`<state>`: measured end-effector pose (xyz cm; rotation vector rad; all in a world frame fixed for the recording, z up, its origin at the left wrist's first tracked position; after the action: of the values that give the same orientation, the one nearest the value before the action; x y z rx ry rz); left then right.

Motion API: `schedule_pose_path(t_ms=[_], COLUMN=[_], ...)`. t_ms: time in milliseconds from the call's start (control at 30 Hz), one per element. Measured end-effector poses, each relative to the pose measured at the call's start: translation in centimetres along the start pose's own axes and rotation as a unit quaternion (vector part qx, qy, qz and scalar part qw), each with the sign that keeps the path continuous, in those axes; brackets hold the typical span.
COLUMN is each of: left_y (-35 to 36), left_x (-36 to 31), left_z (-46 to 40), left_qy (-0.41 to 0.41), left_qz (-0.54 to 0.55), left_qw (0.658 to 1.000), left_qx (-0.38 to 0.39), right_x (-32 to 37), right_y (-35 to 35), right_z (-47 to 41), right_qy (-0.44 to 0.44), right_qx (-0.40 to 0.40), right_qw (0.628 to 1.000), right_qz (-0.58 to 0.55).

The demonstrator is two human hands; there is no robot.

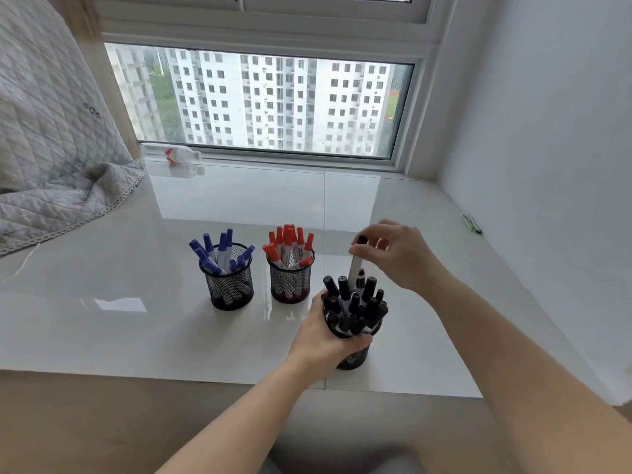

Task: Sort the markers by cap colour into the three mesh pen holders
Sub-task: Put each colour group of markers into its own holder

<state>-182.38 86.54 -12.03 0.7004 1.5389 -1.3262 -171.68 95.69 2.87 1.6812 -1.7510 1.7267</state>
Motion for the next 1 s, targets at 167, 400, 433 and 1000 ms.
schedule_pose_path(t_ms=[167, 400, 433, 1000], left_y=[-0.1, -0.3, -0.3, -0.4], left_x=[-0.1, -0.6, -0.7, -0.8], left_z=[0.1, 0.5, 0.5, 0.5], left_qy=[-0.003, 0.004, 0.005, 0.016], left_qz=[-0.006, -0.004, -0.002, -0.007], left_qw=[1.000, 1.000, 1.000, 1.000], left_qx=[-0.001, -0.007, -0.005, -0.007], right_x=[-0.6, -2.7, -2.7, -1.2], right_y=[-2.8, -1.3, -1.0, 1.5], right_z=[1.8, 4.2, 4.2, 3.4], right_qy=[0.031, 0.225, 0.232, 0.127], right_qx=[-0.209, -0.235, -0.213, -0.070], right_qw=[0.962, 0.691, 0.664, 0.950], right_qz=[-0.172, -0.646, -0.679, -0.275])
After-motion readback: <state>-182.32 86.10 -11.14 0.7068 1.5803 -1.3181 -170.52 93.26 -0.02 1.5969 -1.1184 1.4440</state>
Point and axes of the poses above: each hand's wrist, its own z-axis away from the middle knuckle, its own y-axis out of the palm, x = y × z, the point moved 3 cm from there along -z, towards the middle knuckle, and after that the axes turned 11 degrees about -z, right-handed, at the moved point
